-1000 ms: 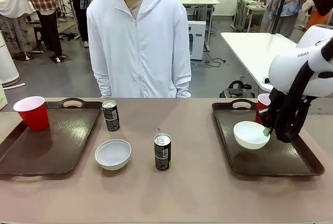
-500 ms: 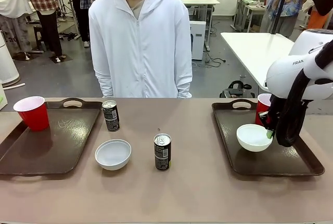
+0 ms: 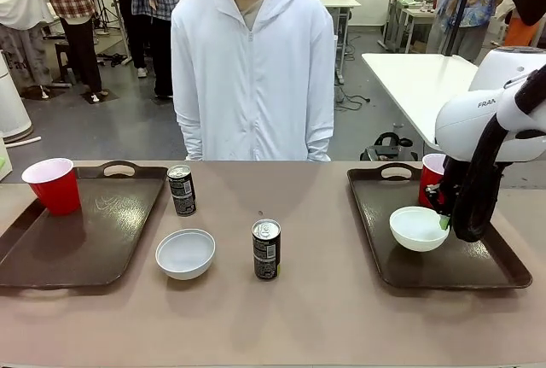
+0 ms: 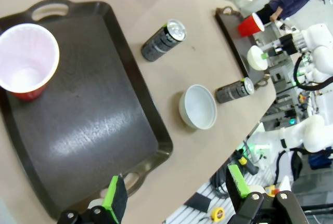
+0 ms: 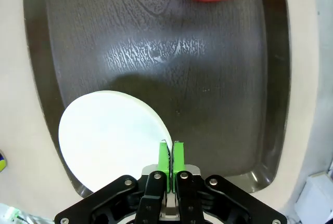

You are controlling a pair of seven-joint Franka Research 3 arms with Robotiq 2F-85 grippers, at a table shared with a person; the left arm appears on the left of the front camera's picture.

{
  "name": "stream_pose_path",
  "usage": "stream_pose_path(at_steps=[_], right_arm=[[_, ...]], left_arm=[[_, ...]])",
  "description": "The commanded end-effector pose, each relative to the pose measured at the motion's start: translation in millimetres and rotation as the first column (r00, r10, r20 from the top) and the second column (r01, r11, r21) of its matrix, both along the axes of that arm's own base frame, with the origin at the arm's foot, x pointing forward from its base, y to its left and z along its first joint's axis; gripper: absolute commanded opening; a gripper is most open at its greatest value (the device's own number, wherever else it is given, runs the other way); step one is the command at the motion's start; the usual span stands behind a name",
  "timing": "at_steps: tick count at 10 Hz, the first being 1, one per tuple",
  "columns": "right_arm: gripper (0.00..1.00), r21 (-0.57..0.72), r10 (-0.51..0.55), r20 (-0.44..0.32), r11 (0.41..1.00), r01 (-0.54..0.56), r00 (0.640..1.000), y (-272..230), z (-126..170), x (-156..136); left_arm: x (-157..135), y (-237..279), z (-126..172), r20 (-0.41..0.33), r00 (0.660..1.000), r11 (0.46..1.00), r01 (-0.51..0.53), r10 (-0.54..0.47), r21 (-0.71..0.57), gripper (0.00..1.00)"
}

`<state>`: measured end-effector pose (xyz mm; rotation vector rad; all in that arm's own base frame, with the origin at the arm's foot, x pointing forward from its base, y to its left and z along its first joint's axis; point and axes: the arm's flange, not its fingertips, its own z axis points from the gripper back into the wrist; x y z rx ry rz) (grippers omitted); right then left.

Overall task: Prepare tableware on both trays.
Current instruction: Pick up a Picnic Bowl from the table and place it on a Handle tray.

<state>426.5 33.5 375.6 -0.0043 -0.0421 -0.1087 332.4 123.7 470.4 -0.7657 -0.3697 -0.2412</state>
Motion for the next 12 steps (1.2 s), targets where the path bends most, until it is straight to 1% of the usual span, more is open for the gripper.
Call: stream_pose_path(at_steps=[1,2,5,6,7,8,9,10,11,12], right_arm=[[0.04,0.013,0.006,0.0,1.0,-0.006,1.0,4,-5,5],[0.04,0.029,0.032,-0.004,0.999,-0.032,0.999,7,-12,7],[0.04,0.015,0.034,-0.02,0.999,-0.034,0.999,8,-21,13],[0.46,0.021,0.044,-0.024,0.999,-0.043,0.999,8,-19,11],[0.63,0.013,0.039,-0.003,0.999,-0.039,0.999,8,-15,9],[0.66,0.018,0.035,0.013,0.999,-0.035,0.999,8,-8,5],[0.82,0.024,0.035,0.025,0.999,-0.035,0.999,8,0,0],[0.86,0.034,0.046,0.043,0.998,-0.047,0.998,7,9,-7],[1.0,0.047,0.057,0.056,0.997,-0.059,0.997,6,19,-14],[1.0,0.052,0.058,0.063,0.997,-0.062,0.996,5,29,-20]], left_arm=[[-1,1,1,0.009,1.0,1.0,0.004,-0.004,-0.015,1.0],[-1,1,1,0.009,1.0,1.0,0.004,-0.004,-0.015,1.0],[-1,1,1,0.009,1.0,1.0,0.004,-0.004,-0.015,1.0],[-1,1,1,0.009,1.0,1.0,0.004,-0.004,-0.015,1.0],[-1,1,1,0.009,1.0,1.0,0.004,-0.004,-0.015,1.0],[-1,1,1,0.009,1.0,1.0,0.004,-0.004,-0.015,1.0],[-1,1,1,0.009,1.0,1.0,0.004,-0.004,-0.015,1.0],[-1,1,1,0.009,1.0,1.0,0.004,-0.004,-0.015,1.0],[-1,1,1,0.009,1.0,1.0,0.004,-0.004,-0.015,1.0],[-1,1,1,0.009,1.0,1.0,0.004,-0.004,-0.015,1.0]])
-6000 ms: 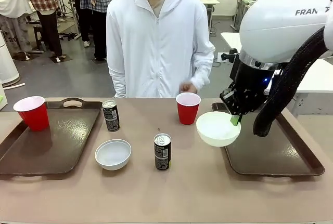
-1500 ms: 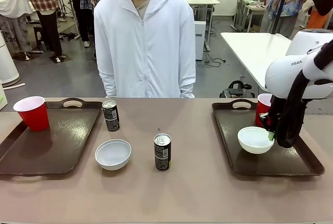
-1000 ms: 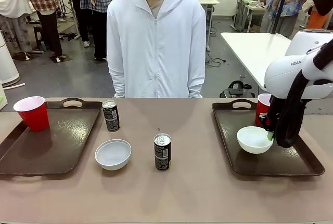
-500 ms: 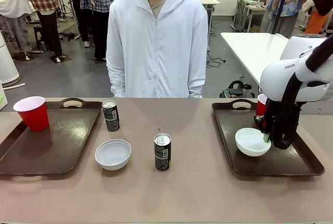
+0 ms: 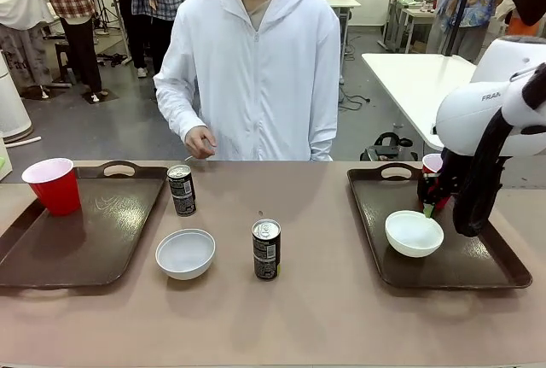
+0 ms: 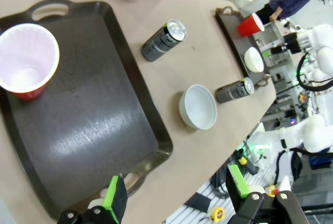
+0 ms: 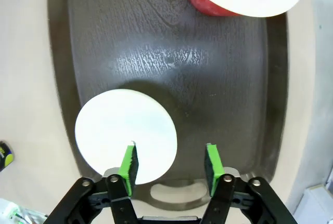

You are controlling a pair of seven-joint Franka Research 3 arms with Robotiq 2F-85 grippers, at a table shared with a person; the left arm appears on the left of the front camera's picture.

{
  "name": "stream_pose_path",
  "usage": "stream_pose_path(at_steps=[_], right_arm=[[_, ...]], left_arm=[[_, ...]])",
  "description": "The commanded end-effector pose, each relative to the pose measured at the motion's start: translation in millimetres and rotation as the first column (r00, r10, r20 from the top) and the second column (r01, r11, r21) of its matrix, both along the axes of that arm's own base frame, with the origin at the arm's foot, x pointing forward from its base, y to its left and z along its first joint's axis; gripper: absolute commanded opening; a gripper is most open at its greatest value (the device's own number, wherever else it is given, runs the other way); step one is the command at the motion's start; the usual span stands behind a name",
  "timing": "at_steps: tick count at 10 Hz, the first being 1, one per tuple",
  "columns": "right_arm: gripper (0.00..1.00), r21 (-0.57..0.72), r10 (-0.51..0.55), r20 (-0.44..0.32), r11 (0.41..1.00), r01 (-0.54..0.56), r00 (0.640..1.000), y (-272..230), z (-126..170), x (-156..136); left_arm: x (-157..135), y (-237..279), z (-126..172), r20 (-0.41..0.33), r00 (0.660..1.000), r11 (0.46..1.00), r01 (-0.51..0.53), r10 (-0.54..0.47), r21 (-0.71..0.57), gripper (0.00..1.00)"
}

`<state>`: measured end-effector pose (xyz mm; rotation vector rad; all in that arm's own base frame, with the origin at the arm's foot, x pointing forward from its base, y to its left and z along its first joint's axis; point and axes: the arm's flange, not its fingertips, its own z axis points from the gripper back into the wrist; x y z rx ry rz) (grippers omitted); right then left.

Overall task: Prepare tableware on both trays.
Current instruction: Pick up a Picnic Bowl from the table and place it on a Handle tray.

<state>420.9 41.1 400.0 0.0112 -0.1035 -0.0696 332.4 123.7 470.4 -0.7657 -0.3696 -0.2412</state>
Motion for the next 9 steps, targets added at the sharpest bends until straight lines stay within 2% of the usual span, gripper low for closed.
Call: stream_pose_path(at_steps=[1,2,4,5,8,9], right_arm=[[1.0,0.039,0.017,-0.006,0.999,-0.016,1.0,-3,12,-20],[0.77,0.034,0.005,-0.02,0.999,-0.004,1.0,-1,18,-27],[0.97,0.001,-0.013,-0.045,1.0,0.013,0.999,-2,40,-48],[1.0,0.004,0.003,-0.045,1.0,-0.002,0.999,-2,56,-60],[1.0,-0.03,0.048,-0.019,0.998,-0.048,0.999,-1,100,-82],[1.0,-0.004,0.004,-0.034,1.0,-0.005,0.999,-3,75,-68]], left_arm=[[-1,1,1,0.009,1.0,1.0,0.004,-0.004,-0.015,1.0],[-1,1,1,0.009,1.0,1.0,0.004,-0.004,-0.015,1.0],[-1,1,1,0.009,1.0,1.0,0.004,-0.004,-0.015,1.0],[-1,1,1,0.009,1.0,1.0,0.004,-0.004,-0.015,1.0],[-1,1,1,0.009,1.0,1.0,0.004,-0.004,-0.015,1.0],[-1,1,1,0.009,1.0,1.0,0.004,-0.004,-0.015,1.0]])
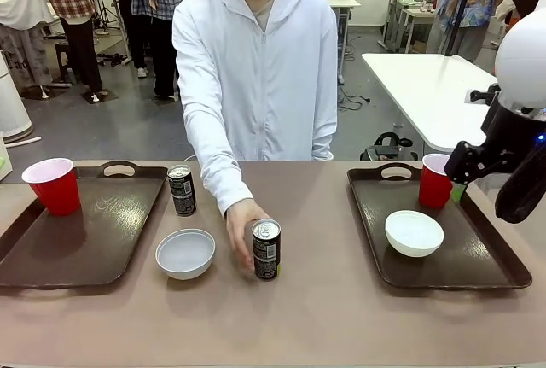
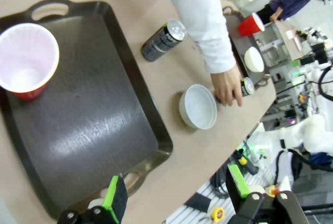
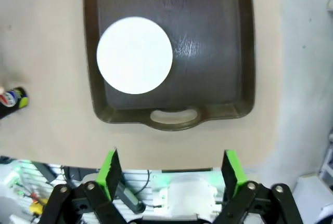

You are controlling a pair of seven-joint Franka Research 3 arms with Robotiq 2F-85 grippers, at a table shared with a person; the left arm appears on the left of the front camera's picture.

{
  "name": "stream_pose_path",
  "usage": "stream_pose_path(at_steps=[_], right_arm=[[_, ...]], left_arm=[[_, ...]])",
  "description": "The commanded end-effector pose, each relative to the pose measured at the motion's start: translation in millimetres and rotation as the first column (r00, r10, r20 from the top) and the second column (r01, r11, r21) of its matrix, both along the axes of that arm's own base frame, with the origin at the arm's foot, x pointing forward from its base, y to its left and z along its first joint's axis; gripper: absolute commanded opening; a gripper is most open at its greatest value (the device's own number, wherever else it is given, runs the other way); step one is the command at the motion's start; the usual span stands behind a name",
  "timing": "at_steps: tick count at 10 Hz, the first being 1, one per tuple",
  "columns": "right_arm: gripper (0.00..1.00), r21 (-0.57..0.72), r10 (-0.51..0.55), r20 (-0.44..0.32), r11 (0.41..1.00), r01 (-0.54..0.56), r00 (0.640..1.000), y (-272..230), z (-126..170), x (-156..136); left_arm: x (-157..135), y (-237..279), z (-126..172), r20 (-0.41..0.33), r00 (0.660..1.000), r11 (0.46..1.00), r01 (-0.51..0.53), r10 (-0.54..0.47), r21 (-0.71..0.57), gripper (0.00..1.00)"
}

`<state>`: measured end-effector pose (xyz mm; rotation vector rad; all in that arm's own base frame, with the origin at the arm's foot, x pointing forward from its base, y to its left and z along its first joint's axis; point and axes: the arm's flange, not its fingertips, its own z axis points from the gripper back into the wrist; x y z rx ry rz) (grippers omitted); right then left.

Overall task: Prepare tableware on both trays.
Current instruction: Pick up a Picnic Bowl from the table and place it on a Handle tray.

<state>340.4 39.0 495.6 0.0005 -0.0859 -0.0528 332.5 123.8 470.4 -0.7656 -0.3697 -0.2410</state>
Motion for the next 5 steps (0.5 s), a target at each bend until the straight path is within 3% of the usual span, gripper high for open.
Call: stream_pose_path(at_steps=[1,5], right_arm=[[1.0,0.006,-0.012,-0.016,1.0,0.012,1.0,-1.0,-20.4,12.9],[1.0,0.006,-0.012,-0.016,1.0,0.012,1.0,-1.0,-20.4,12.9]], left_arm=[[-0.6,0.8,1.0,0.009,1.0,1.0,0.004,-0.004,-0.015,1.0],[-0.6,0.8,1.0,0.009,1.0,1.0,0.004,-0.004,-0.015,1.0]])
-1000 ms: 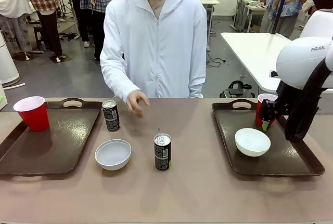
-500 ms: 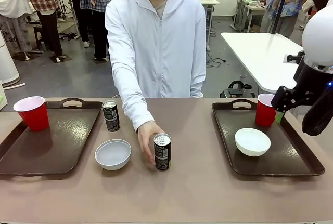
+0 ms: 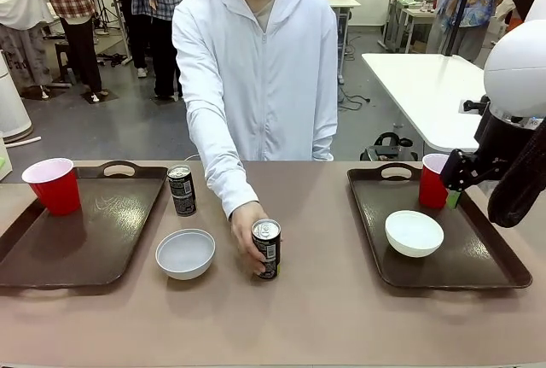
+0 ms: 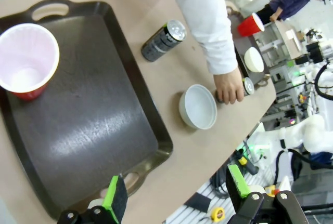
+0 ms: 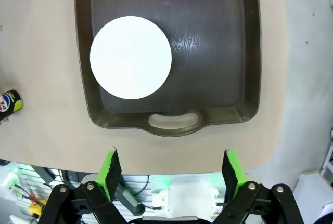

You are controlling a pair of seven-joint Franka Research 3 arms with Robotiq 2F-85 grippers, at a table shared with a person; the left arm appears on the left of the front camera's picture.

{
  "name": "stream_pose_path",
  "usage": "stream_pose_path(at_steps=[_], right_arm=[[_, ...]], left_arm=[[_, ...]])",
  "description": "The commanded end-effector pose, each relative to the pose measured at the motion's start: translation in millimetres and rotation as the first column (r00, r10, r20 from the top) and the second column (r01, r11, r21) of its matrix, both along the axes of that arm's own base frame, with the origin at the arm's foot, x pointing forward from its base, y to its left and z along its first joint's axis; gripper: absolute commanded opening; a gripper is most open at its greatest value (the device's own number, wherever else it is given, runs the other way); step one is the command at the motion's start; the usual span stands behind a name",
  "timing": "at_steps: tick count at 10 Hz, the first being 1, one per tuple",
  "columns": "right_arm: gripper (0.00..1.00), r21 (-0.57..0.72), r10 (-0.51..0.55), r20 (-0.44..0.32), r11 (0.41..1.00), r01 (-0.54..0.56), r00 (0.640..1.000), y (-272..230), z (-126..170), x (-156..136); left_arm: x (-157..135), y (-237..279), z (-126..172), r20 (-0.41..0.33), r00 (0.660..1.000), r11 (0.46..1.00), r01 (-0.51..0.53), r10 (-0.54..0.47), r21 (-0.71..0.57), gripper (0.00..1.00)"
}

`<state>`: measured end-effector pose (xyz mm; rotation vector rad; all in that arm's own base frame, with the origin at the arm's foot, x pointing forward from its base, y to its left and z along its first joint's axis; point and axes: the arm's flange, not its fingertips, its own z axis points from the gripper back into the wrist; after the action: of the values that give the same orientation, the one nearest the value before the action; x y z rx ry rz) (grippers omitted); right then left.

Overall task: Prepare tableware on both trays.
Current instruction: Pick up a Picnic Bowl from the table and place it on a Handle tray.

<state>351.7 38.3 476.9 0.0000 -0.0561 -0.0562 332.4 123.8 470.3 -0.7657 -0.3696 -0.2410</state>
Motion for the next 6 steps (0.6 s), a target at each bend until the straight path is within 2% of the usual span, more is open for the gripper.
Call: stream_pose_path(at_steps=[1,6], right_arm=[[1.0,0.006,-0.009,0.014,1.0,0.009,1.0,-0.4,-1.7,1.6],[1.0,0.006,-0.009,0.014,1.0,0.009,1.0,-0.4,-1.7,1.6]], left_arm=[[-0.6,0.8,1.0,0.009,1.0,1.0,0.004,-0.004,-0.015,1.0],[-0.6,0.8,1.0,0.009,1.0,1.0,0.004,-0.004,-0.015,1.0]])
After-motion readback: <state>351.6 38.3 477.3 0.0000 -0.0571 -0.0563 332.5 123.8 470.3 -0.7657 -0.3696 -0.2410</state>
